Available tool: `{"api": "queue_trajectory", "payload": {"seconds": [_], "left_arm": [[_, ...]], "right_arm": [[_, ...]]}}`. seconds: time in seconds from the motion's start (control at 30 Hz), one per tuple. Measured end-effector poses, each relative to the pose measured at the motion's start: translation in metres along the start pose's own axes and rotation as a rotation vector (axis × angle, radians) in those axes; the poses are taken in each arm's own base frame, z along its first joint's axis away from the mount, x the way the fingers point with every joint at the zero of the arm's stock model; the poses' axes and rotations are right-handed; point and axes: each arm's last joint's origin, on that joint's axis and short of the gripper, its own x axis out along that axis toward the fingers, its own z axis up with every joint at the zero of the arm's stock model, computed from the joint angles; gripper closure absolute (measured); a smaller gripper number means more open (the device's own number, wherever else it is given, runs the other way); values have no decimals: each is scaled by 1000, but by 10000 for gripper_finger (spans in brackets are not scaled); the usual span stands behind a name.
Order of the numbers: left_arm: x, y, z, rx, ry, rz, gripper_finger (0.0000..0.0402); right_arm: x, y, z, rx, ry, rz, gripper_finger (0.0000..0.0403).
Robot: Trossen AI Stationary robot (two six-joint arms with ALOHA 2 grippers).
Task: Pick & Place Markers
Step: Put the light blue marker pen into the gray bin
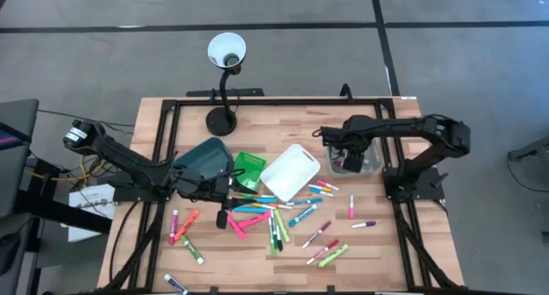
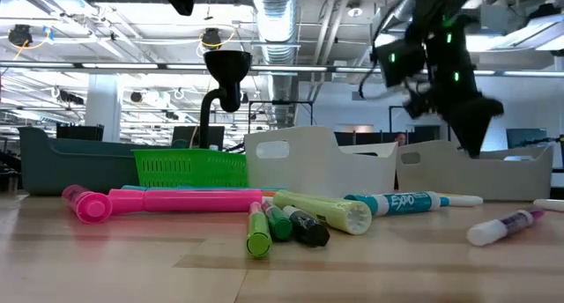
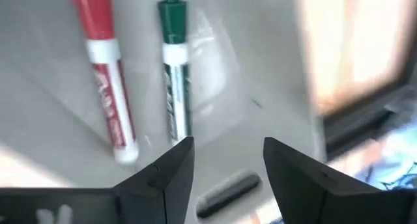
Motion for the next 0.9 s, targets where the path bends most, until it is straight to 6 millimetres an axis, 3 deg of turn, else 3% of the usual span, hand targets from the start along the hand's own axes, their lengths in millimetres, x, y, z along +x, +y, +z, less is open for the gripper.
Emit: {"api": "queue_trajectory", "payload": {"seconds": [0.23,0.37,0.47,0.57,0.7,0.9], "left_arm": [[0,0,0,15,0,0,307],[3,0,-4,33,17,26,307],[8,1,-10,46,40,95,307],[13,1,-18,59,72,134,304],[16,2,-21,64,87,140,281],[17,5,-21,56,86,150,226]], "right_arm": [[-71,20,-26,46,-284,26,248],[-100,49,-46,-13,-620,141,252],[-111,76,-59,-91,-892,268,251],[-107,105,-68,-167,-1077,387,247],[-82,143,-66,-205,-1221,437,240],[-40,177,-41,-258,-1138,358,215]]}}
